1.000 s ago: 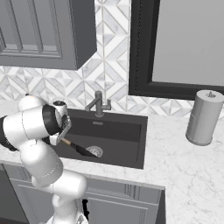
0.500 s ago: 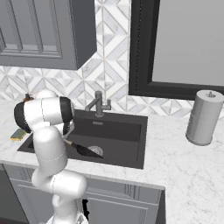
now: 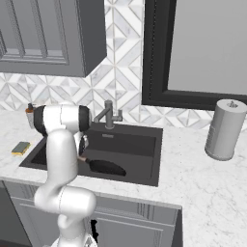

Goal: Pick the pan and sponge and place them into the sink. Then turn on the water.

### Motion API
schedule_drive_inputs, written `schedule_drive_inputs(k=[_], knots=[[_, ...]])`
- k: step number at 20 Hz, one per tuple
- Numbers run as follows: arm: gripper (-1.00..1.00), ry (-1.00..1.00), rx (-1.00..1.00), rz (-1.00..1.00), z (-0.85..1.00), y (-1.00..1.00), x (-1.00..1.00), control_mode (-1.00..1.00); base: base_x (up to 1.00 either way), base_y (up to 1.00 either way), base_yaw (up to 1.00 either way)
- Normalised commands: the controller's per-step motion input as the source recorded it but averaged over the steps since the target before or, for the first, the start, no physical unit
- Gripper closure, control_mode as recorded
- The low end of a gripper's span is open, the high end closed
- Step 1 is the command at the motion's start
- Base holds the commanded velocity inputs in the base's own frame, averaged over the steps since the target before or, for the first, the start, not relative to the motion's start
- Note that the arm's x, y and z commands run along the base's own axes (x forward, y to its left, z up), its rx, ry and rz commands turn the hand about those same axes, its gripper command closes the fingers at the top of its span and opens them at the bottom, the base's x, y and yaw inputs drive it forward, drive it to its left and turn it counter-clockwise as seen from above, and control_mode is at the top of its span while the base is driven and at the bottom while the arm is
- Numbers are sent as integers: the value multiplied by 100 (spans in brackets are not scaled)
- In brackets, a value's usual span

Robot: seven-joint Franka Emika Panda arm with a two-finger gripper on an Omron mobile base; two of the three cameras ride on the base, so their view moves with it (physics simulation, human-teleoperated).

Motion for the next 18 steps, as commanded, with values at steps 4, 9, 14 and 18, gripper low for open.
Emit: schedule_drive_inputs(k=[4,9,14,18], knots=[[100,-5,0,-12,-37,23,34,-100,0,0,0],[100,-9,0,-12,-37,26,28,-100,0,0,0],[100,-5,0,-14,-23,42,17,-100,0,0,0],[-100,0,0,-14,-12,45,8,-100,0,0,0]])
